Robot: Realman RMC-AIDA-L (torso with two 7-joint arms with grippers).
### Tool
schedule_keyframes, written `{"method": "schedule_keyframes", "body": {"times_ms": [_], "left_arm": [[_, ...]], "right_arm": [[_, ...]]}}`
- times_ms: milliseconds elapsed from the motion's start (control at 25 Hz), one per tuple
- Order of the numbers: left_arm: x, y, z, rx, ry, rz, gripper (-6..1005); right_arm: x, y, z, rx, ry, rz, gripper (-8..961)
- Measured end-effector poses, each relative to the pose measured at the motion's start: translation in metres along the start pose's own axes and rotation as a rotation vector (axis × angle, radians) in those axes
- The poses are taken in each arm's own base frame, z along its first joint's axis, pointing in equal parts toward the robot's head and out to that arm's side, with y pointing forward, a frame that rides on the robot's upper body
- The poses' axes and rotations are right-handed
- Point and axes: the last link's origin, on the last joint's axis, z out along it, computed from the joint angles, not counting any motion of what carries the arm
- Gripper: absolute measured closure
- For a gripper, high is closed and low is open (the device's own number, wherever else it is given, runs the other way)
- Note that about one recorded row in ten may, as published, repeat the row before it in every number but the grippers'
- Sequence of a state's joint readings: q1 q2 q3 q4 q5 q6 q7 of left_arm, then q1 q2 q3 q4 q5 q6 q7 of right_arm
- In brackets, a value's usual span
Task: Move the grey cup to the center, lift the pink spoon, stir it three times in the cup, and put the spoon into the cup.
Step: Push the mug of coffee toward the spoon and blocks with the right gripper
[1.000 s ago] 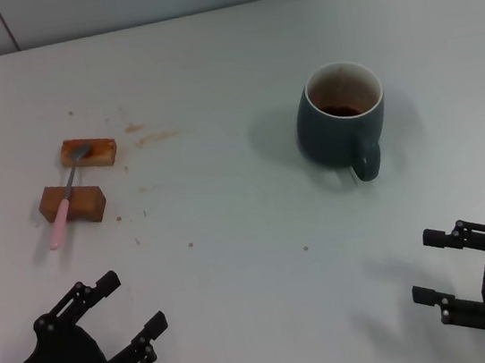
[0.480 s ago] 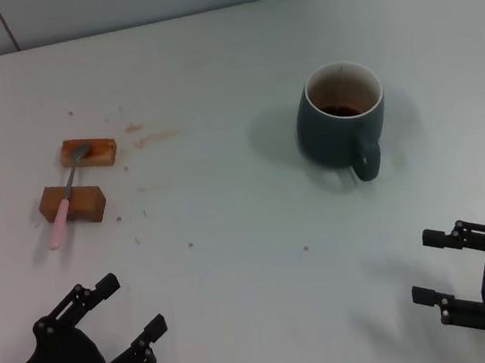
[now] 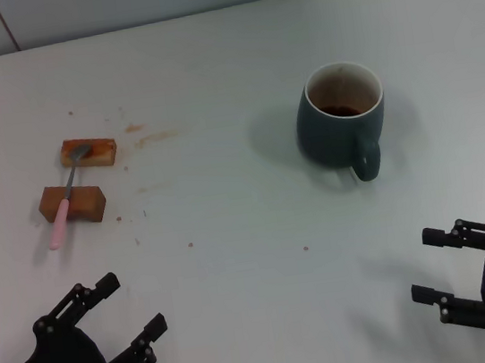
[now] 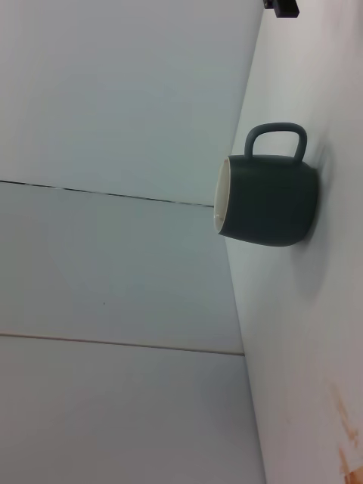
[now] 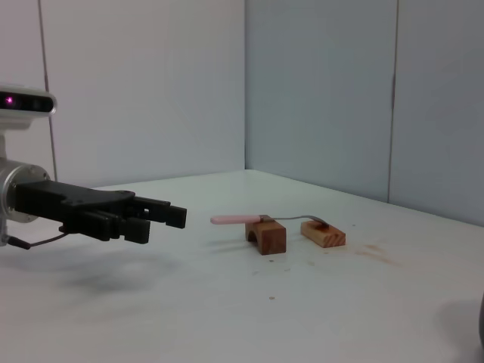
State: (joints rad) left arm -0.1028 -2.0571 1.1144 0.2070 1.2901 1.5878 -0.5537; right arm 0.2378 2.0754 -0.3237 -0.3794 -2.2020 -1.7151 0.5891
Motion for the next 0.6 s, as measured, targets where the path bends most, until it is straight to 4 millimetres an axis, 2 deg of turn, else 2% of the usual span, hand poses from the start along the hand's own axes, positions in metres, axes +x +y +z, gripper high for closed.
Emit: {"method": "schedule_keyframes", "body": {"times_ms": [400,600], "left_arm": [[0.001,-0.001,0.001,-0.002,0.001,0.002,208],[0.001,-0.001,0.001,0.0,0.004,0.003,210]], "right_arm": [[-0.002,-0.003,0.0,0.029,-0.02,0.005,341],[-0.01,-0.023,-0.008,0.221,-0.11,0.017,382]]}}
